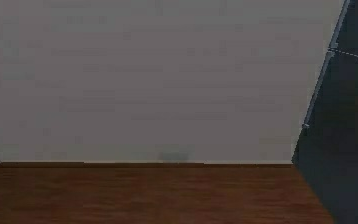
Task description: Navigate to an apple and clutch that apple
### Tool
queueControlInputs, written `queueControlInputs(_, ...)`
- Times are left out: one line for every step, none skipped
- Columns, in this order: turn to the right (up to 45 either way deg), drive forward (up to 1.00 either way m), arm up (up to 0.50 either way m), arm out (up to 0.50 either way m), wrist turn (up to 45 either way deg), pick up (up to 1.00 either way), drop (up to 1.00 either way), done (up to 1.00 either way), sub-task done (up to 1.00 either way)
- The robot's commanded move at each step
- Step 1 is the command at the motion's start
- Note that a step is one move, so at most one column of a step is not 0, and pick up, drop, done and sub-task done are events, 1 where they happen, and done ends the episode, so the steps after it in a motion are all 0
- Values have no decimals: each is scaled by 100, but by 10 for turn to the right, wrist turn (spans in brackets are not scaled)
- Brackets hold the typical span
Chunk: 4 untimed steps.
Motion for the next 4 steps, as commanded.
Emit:
queueControlInputs(-450,0,0,0,0,0,0,0,0)
queueControlInputs(-360,0,0,0,0,0,0,0,0)
queueControlInputs(0,30,0,0,0,0,0,0,0)
queueControlInputs(-450,0,0,0,0,0,0,0,0)
